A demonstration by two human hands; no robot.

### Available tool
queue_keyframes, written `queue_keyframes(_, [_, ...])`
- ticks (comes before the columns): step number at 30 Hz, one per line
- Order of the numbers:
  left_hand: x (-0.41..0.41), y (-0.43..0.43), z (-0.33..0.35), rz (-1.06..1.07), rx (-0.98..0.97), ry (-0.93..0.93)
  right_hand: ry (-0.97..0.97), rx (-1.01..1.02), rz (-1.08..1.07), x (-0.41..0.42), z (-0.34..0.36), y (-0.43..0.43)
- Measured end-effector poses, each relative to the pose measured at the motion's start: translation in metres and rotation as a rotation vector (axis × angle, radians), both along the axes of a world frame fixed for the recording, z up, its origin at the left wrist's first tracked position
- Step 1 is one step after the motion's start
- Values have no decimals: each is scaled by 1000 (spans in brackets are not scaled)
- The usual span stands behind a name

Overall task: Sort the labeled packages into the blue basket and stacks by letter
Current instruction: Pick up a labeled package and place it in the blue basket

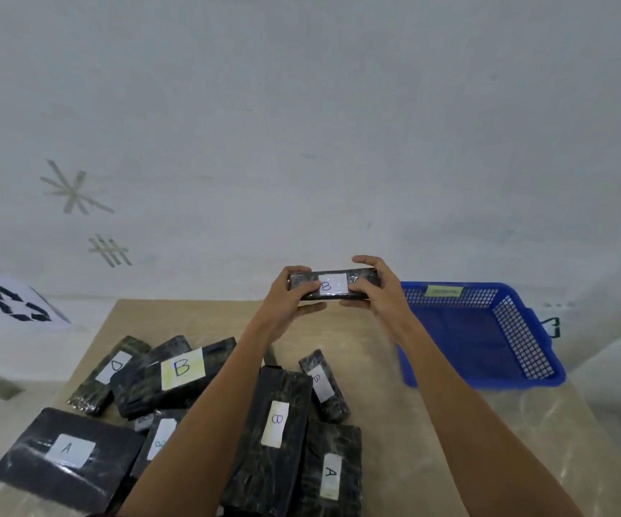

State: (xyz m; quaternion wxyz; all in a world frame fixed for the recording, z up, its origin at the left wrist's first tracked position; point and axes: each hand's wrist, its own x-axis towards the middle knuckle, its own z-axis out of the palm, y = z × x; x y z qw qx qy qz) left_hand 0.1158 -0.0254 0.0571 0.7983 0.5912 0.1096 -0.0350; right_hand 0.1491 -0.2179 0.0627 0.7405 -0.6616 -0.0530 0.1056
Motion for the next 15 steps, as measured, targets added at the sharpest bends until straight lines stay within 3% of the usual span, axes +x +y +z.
queue_keyframes(5, [-3,7,10,31,123,-97,-34,-87,90,-3,7,-2])
queue_keyframes(15, [-7,-4,16,76,175,-157,-89,-46,-33,-5,15,1])
